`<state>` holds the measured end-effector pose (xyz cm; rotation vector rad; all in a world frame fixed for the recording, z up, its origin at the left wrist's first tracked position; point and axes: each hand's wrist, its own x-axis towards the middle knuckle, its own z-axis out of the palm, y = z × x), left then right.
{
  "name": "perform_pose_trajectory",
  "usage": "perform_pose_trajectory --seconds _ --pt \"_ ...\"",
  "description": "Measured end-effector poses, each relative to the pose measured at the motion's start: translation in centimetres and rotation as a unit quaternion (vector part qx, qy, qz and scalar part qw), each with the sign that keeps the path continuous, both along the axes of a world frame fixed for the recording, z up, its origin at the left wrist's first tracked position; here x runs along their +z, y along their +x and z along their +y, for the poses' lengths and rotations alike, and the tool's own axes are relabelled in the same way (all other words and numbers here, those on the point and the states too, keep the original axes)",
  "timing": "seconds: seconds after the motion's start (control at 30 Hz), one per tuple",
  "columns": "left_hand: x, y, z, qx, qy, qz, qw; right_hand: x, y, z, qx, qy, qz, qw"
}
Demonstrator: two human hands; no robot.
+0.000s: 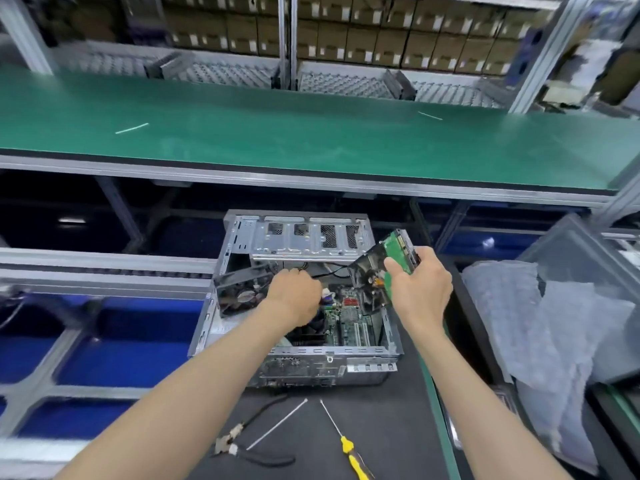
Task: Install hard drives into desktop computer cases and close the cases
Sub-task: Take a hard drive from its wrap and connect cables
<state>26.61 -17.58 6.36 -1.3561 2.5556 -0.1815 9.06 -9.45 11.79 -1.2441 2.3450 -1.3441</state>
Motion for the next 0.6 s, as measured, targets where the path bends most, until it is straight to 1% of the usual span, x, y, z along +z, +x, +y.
perform_pose_trajectory --seconds 0.07,0.13,0.2,0.3,0.37,0.43,0.5,0.57,0.6 --pt "-0.5 -0.5 0.4 0.001 0.018 -0.061 0.998 -0.1 -0.2 0.1 -0.009 -0.009 -0.021 1.0" --pt "-1.3 -1.0 0.7 0.018 0.042 -0.091 0.995 -0.2 -0.3 0.1 -0.013 -0.021 -0.043 0.999" --pt "-1.9 -1.5 1.0 0.031 0.053 -0.105 0.993 -0.4 -0.5 0.0 -0.015 -0.028 -0.074 0.997" --pt "-1.9 -2.1 1.3 0.005 0.023 -0.098 0.995 -0.9 -0.8 -0.1 -0.032 -0.024 -0.135 0.99" --pt "-1.6 -2.4 1.4 -0.015 -0.007 -0.063 0.998 -1.3 -0.8 -0.2 -0.042 -0.02 -0.185 0.982" --pt "-1.4 -2.5 1.3 0.0 0.003 -0.021 1.0 -1.6 -0.8 -0.3 -0.052 -0.014 -0.227 0.972" --pt "-1.4 -2.3 0.9 0.043 0.069 0.046 0.996 -2.1 -0.6 -0.4 -0.064 -0.002 -0.261 0.963" --pt "-1.3 -2.0 0.5 0.091 0.154 0.117 0.977 -2.7 -0.7 -0.7 -0.083 0.004 -0.275 0.958" --pt "-1.4 -1.9 0.3 0.11 0.18 0.143 0.967 -2.9 -0.7 -0.8 -0.096 0.008 -0.274 0.957"
